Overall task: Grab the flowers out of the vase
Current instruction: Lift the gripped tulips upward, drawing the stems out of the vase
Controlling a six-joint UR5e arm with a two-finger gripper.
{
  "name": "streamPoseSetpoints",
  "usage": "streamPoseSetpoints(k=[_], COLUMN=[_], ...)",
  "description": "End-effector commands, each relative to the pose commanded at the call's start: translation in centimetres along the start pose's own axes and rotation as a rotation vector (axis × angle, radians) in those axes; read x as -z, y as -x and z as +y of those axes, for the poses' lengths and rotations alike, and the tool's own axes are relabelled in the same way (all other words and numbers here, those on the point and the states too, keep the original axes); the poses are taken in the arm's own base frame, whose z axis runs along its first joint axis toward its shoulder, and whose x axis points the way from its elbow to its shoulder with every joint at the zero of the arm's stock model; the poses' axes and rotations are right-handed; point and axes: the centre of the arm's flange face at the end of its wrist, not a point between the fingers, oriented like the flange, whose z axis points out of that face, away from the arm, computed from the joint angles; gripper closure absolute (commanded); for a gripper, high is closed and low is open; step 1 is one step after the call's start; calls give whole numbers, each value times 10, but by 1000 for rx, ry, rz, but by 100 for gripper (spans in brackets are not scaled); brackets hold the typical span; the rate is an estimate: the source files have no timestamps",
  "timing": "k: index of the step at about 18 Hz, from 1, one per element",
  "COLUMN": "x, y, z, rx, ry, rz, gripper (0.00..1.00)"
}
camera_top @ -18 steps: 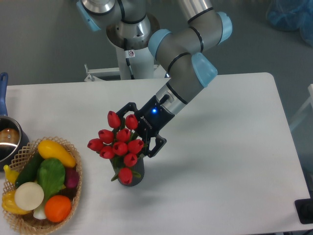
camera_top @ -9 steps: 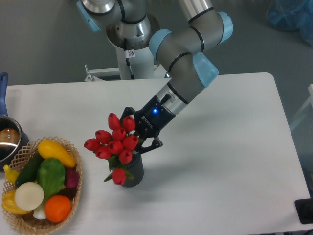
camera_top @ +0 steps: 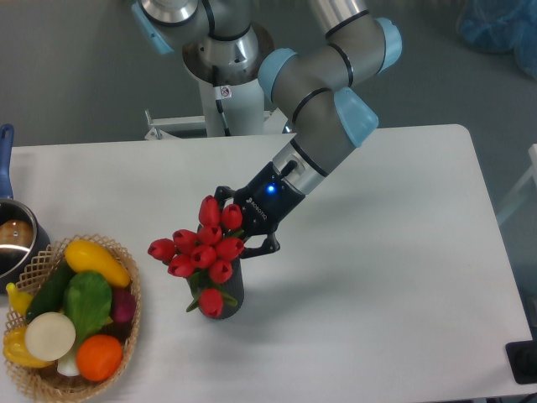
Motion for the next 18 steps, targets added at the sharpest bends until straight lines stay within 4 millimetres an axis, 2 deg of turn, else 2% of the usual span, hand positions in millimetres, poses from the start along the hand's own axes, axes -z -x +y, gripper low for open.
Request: streamPoseSetpoints(k=[5,13,18], x=[13,50,52], y=[3,-14,-19], z=[-8,-46,-52], rx=[-6,21,31], ry=[-41,-62,-87], rz=[-13,-75,-68], gripper=[70,70,70])
